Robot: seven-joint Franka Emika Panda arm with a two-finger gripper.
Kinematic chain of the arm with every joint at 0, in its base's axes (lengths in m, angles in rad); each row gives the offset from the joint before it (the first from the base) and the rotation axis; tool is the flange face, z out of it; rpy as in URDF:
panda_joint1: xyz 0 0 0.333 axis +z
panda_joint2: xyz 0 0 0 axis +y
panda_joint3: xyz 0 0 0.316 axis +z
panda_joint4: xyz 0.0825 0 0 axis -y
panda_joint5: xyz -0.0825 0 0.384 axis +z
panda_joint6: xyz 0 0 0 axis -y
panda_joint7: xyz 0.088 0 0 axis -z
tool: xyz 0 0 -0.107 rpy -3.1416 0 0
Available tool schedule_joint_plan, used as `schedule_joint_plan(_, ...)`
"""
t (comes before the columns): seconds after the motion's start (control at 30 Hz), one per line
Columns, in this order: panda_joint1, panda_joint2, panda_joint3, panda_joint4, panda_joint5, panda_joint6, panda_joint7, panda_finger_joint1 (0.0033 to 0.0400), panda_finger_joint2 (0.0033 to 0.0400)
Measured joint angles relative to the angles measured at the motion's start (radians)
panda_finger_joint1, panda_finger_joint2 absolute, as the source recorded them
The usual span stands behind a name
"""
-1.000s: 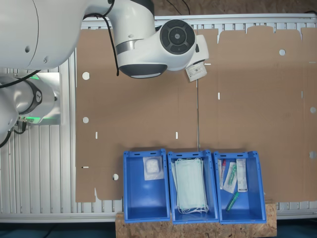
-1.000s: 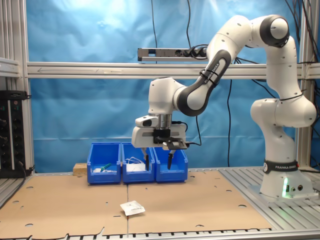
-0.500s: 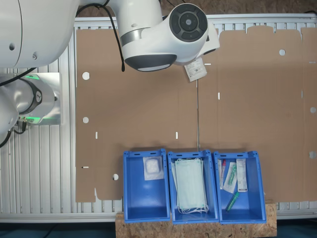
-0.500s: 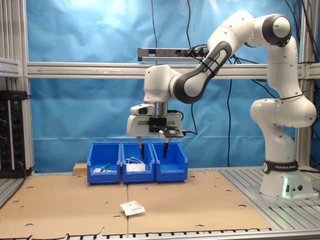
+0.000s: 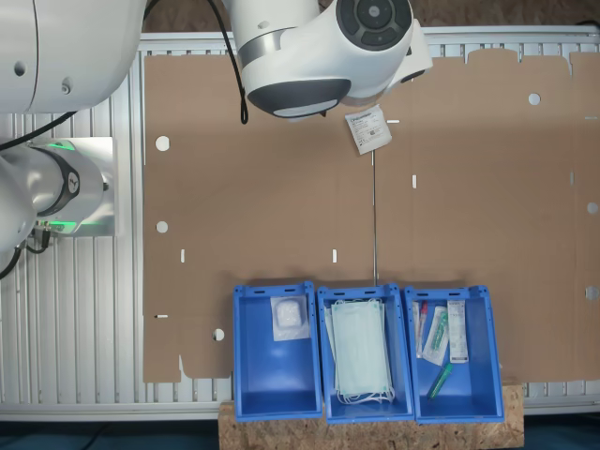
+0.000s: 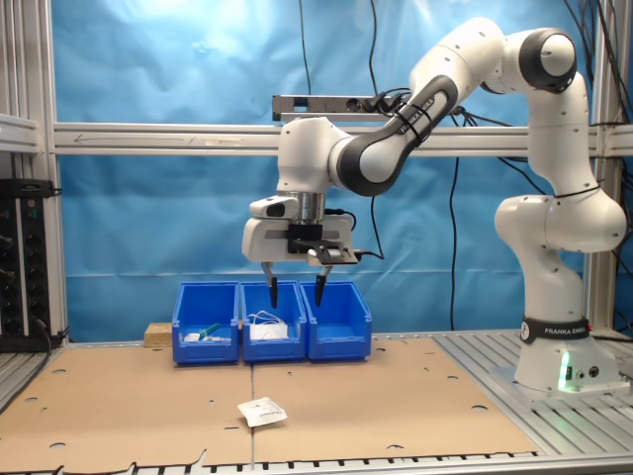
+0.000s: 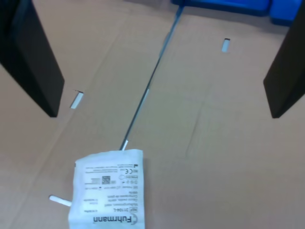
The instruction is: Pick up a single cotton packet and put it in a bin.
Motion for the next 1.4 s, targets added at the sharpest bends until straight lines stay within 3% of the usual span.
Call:
schedule_joint_plan(0.53,0.008,0.110,0.004,0.113,-0.001,-0.013,0.000,0.0400,0.0400)
schedule_joint_plan(1.4,0.009,0.260,0.026,0.154,0.003,0.031,0.000,0.0400,0.0400)
